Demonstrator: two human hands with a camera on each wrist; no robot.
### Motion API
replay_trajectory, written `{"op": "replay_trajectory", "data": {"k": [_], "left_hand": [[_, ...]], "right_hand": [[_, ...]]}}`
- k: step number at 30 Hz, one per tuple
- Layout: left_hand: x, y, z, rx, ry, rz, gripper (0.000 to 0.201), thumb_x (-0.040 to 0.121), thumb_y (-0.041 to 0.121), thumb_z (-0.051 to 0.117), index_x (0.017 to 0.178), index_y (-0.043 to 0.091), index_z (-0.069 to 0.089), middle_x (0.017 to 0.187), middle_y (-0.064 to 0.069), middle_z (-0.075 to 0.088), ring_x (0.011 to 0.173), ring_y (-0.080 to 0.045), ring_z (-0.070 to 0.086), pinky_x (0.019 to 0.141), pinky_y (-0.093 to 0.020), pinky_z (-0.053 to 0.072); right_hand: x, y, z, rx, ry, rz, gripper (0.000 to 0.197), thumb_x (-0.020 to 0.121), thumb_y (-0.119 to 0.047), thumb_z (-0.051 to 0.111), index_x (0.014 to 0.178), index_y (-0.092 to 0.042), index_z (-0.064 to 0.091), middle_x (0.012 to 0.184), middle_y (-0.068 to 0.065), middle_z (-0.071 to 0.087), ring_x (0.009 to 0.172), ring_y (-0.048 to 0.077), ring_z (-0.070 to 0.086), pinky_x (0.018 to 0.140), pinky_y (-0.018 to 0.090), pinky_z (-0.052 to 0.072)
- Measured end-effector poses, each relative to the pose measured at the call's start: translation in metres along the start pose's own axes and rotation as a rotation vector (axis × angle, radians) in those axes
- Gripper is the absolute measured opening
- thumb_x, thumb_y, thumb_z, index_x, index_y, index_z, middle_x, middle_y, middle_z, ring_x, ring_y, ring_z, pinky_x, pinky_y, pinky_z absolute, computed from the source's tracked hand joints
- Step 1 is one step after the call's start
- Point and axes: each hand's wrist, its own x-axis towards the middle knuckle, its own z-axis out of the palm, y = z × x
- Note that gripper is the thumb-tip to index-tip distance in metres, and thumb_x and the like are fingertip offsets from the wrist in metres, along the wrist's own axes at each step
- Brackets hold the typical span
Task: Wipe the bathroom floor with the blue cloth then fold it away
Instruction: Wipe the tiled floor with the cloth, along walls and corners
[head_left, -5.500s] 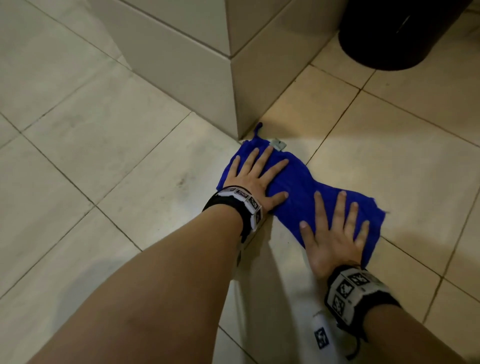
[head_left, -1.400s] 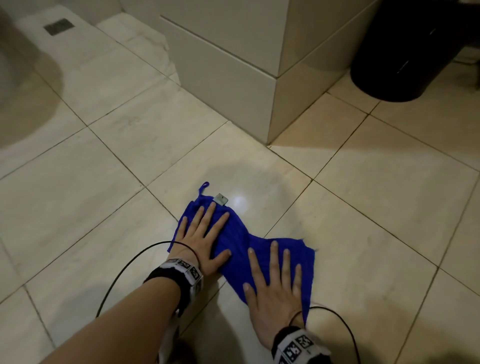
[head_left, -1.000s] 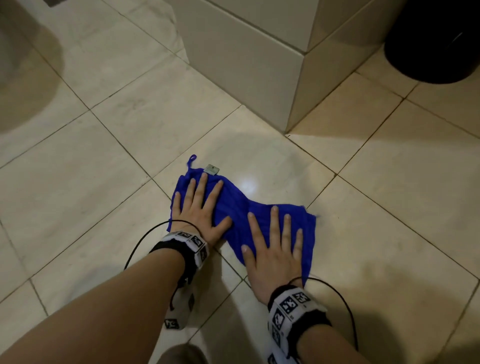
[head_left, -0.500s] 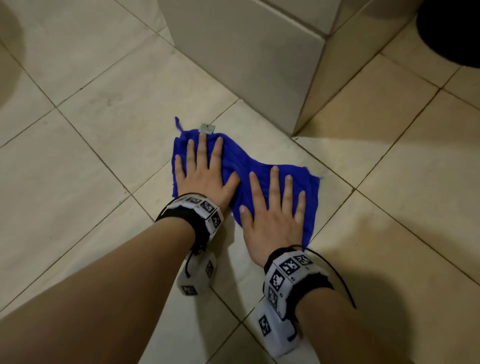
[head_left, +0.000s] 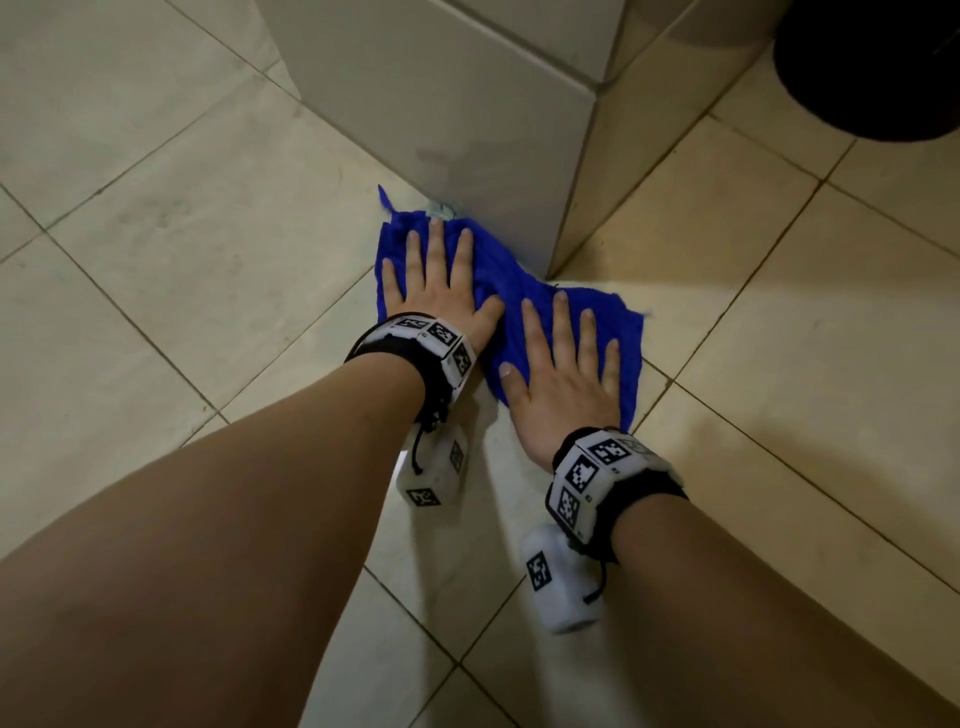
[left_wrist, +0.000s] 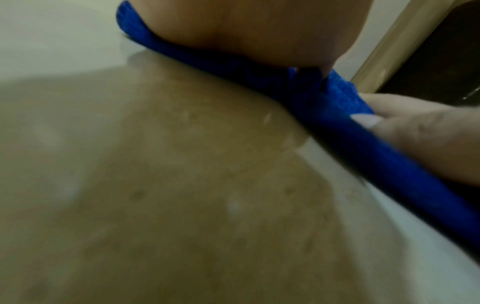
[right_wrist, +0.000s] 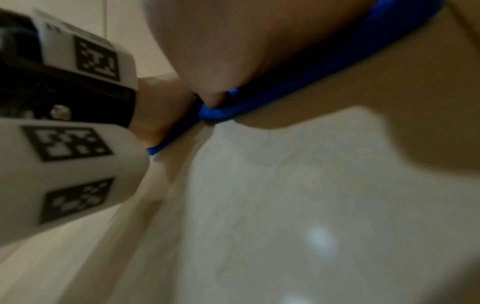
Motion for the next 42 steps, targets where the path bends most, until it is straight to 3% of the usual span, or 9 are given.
{"op": "replay_trajectory", "data": {"k": [6,11,15,19,23,30,32,38,42], "left_hand": [[-0.039,0.019,0.014,0.012,-0.053,0.085,0.080,0.093,0.061,0.030,0.153,0.033,-0.014,0.160,0.002,-0.025,0.147,-0.024,-0.019,0.115,-0.051,-0.012],[-0.104,0.043,0.036,0.064,-0.090,0.127,0.078,0.094,0.060,0.023,0.151,0.030,-0.021,0.158,-0.001,-0.029,0.147,-0.026,-0.021,0.116,-0.051,-0.011],[-0.165,0.042,0.054,0.064,-0.106,0.177,0.076,0.088,0.062,0.009,0.148,0.032,-0.028,0.156,0.001,-0.033,0.146,-0.024,-0.024,0.117,-0.049,-0.014],[-0.201,0.042,0.065,0.085,-0.176,0.164,0.082,0.074,0.065,-0.004,0.144,0.035,-0.034,0.152,0.002,-0.041,0.144,-0.024,-0.029,0.114,-0.049,-0.019],[-0.201,0.049,0.064,0.099,-0.201,0.135,0.084,0.070,0.065,-0.006,0.143,0.035,-0.034,0.149,0.002,-0.045,0.142,-0.024,-0.032,0.110,-0.048,-0.023],[-0.191,0.063,0.061,0.144,-0.278,0.107,0.074,0.084,0.060,0.000,0.135,0.031,-0.044,0.148,-0.005,-0.046,0.142,-0.031,-0.031,0.115,-0.054,-0.014],[-0.187,0.068,0.057,0.159,-0.271,0.107,0.074,0.081,0.061,-0.004,0.137,0.029,-0.043,0.149,-0.007,-0.044,0.143,-0.032,-0.029,0.115,-0.055,-0.013],[-0.151,0.105,0.055,0.113,-0.261,0.116,0.082,0.094,0.061,0.026,0.149,0.028,-0.026,0.155,-0.009,-0.034,0.145,-0.034,-0.024,0.115,-0.058,-0.010],[-0.140,0.114,0.055,0.116,-0.255,0.114,0.087,0.092,0.063,0.033,0.150,0.029,-0.022,0.156,-0.009,-0.032,0.146,-0.036,-0.020,0.114,-0.060,-0.008]], "right_hand": [[-0.044,0.031,-0.001,-0.010,-0.025,0.044,0.064,0.101,-0.053,0.014,0.149,-0.037,-0.026,0.157,-0.005,-0.033,0.146,0.023,-0.026,0.118,0.046,-0.016],[-0.105,0.056,0.015,0.002,-0.038,0.081,0.063,0.101,-0.052,0.011,0.149,-0.036,-0.026,0.157,-0.003,-0.034,0.145,0.023,-0.028,0.119,0.048,-0.013],[-0.171,0.062,0.041,0.061,0.070,0.130,0.065,0.098,-0.051,0.019,0.157,-0.029,0.005,0.165,0.003,-0.001,0.151,0.028,0.003,0.119,0.052,0.007],[-0.217,0.059,0.060,0.092,0.084,0.186,0.062,0.098,-0.049,0.019,0.156,-0.025,0.021,0.164,0.005,0.013,0.149,0.029,0.018,0.114,0.054,0.018],[-0.214,0.058,0.063,0.146,0.083,0.218,0.067,0.091,-0.049,0.034,0.154,-0.025,0.027,0.163,0.004,0.016,0.148,0.028,0.020,0.113,0.053,0.020],[-0.196,0.067,0.056,0.139,0.098,0.275,0.070,0.091,-0.051,0.033,0.156,-0.031,0.017,0.165,0.004,0.007,0.150,0.029,0.010,0.117,0.053,0.010],[-0.192,0.067,0.054,0.147,0.089,0.293,0.072,0.091,-0.051,0.035,0.156,-0.032,0.012,0.165,0.004,0.003,0.151,0.029,0.006,0.118,0.053,0.007],[-0.146,0.100,0.028,0.143,0.076,0.301,0.071,0.092,-0.055,0.025,0.155,-0.038,-0.003,0.164,0.000,-0.014,0.150,0.026,-0.011,0.119,0.054,-0.001],[-0.136,0.106,0.021,0.149,0.048,0.325,0.073,0.095,-0.053,0.035,0.154,-0.039,-0.006,0.161,-0.002,-0.023,0.148,0.026,-0.021,0.119,0.054,-0.006]]}}
